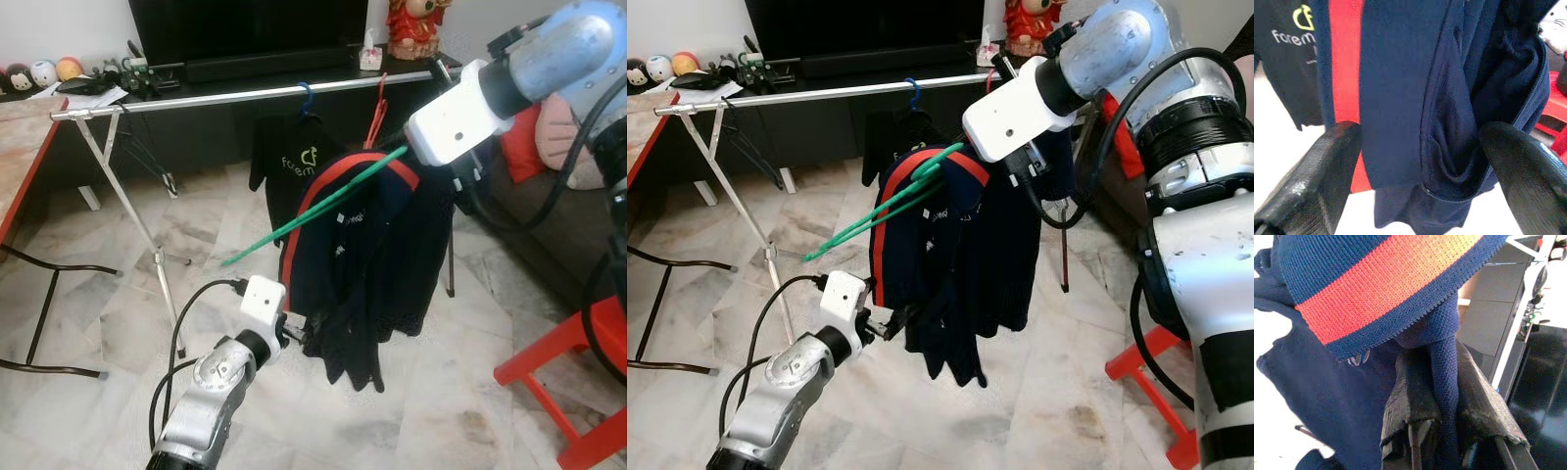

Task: Hang hanger

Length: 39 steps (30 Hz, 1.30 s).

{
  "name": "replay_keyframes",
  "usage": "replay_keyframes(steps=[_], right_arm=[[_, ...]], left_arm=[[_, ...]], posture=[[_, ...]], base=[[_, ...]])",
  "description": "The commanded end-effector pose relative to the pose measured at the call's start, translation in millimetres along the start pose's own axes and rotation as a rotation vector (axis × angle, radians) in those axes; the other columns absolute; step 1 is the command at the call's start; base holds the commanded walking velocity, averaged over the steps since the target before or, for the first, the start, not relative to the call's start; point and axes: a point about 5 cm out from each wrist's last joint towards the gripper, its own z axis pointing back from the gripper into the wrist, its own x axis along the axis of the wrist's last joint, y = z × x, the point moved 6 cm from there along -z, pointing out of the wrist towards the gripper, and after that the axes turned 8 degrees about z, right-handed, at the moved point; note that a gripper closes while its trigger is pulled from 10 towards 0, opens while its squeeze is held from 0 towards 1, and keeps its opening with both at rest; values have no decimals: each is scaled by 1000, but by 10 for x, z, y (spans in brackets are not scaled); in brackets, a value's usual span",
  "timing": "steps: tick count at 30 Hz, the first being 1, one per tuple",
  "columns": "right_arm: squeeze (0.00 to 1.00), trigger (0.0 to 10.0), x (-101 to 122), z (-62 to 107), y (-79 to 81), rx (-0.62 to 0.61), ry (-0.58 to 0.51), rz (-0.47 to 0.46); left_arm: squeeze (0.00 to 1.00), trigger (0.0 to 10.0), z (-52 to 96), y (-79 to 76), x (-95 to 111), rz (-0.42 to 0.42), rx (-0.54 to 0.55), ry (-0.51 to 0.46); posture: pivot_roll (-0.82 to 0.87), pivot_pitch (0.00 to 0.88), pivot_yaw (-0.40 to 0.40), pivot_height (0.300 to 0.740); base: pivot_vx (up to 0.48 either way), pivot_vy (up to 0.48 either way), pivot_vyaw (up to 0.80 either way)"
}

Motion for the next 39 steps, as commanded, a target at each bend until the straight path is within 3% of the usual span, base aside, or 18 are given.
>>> replay_keyframes(steps=[1, 3, 7, 16, 22, 23, 24, 25, 32, 33, 34, 35, 39], right_arm=[[0, 10000, 79, 198, -199, -65, 2, 57], [0, 10000, 78, 210, -183, -60, -3, 55], [0, 10000, 55, 260, -172, -59, 7, 47], [0, 10000, 52, 262, -145, -49, -1, 37], [0, 10000, 81, 260, -140, -36, -19, 38], [0, 10000, 85, 268, -144, -35, -20, 39], [0, 10000, 85, 268, -144, -35, -20, 39], [0, 10000, 87, 276, -140, -32, -22, 40], [0, 10000, 88, 294, -147, -34, -22, 38], [0, 10000, 88, 293, -150, -36, -21, 38], [0, 10000, 88, 292, -151, -37, -21, 37], [0, 10000, 84, 285, -148, -37, -18, 36], [0, 10000, 71, 276, -144, -38, -11, 32]], left_arm=[[0, 10000, -11, 3, -11, 13, -12, -1], [0, 10000, -22, 38, -14, 9, 1, -3], [0, 10000, -5, 278, 67, -21, 123, -33], [0, 10000, 7, 411, 106, -26, 189, -60], [0, 10000, -64, 313, 161, -1, 118, -91], [0, 10000, -126, 118, 124, 22, 1, -63], [0, 10000, -126, 118, 124, 22, 1, -63], [0, 10000, -163, -52, 75, 32, -99, -32], [0, 10000, -170, -175, 85, 64, -183, -37], [0, 4235, -164, -198, 80, 66, -196, -36], [0, 4235, -160, -211, 75, 66, -204, -34], [0, 0, -156, -214, 65, 70, -201, -31], [0, 0, -146, -207, 57, 69, -205, -28]], posture=[[-230, 0, 31, 740], [-235, 0, 34, 740], [-241, 0, 35, 740], [-239, 0, 31, 740], [-239, 0, 31, 740], [-254, 0, 30, 740], [-254, 0, 30, 740], [-258, 0, 30, 740], [-263, 0, 31, 740], [-263, 0, 31, 740], [-263, 0, 31, 740], [-256, 0, 27, 740], [-255, 0, 27, 740]], base=[[0, 0, 0], [0, 0, 0], [0, 0, 0], [0, 0, 0], [0, 0, 0], [0, 0, 0], [0, 0, 0], [0, 0, 0], [0, 0, 0], [0, 0, 0], [0, 0, 0], [0, 0, 0], [0, 0, 0]])
